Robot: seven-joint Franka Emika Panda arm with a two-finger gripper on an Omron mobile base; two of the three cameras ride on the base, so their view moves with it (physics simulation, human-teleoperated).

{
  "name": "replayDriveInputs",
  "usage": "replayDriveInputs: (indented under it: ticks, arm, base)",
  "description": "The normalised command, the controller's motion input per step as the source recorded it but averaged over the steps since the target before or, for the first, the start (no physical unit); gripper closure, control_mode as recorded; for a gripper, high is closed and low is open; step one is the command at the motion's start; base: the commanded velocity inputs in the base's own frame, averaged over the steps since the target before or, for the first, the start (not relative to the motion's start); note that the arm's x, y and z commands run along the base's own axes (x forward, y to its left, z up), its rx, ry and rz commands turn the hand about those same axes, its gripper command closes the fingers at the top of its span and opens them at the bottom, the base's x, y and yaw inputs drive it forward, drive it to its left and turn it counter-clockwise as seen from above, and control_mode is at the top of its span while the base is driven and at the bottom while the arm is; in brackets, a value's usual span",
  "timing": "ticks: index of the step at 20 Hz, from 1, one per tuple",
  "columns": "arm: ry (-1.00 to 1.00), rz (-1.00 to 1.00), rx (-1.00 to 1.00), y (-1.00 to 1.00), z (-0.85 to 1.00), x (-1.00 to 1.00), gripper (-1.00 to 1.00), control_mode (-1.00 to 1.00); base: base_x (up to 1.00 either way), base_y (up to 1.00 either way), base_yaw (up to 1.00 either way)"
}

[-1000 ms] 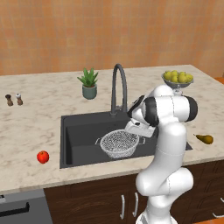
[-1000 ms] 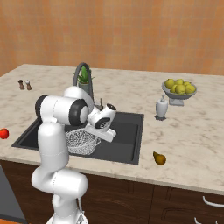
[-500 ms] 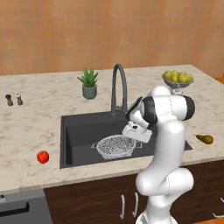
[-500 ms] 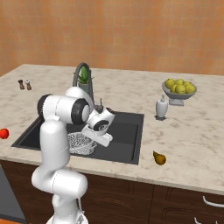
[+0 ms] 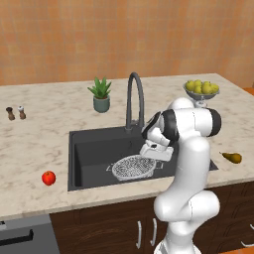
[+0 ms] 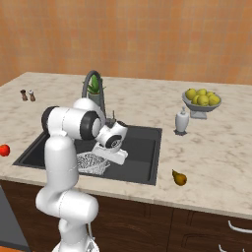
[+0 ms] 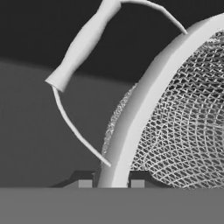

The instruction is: Put the colander in the sink, put the apple, pear in the colander, and turn on the sink faucet and pour water over the colander.

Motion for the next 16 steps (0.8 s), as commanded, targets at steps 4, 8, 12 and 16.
replayDriveInputs:
  ticks: [4, 8, 12, 16]
  arm:
    - [-0.17, 0.26, 0.0, -0.39, -0.31, -0.33, 1.0, -1.0]
    - [-0.19, 0.2, 0.0, -0.34, -0.21, -0.04, 1.0, -1.0]
    - [-0.17, 0.14, 0.0, -0.38, -0.15, 0.02, 1.0, -1.0]
    - [-0.14, 0.16, 0.0, -0.4, -0.26, -0.04, 1.0, -1.0]
  base:
    - [0.0, 0.0, 0.0]
    - [0.0, 0.0, 0.0]
    - [0.0, 0.0, 0.0]
    - [0.0, 0.0, 0.0]
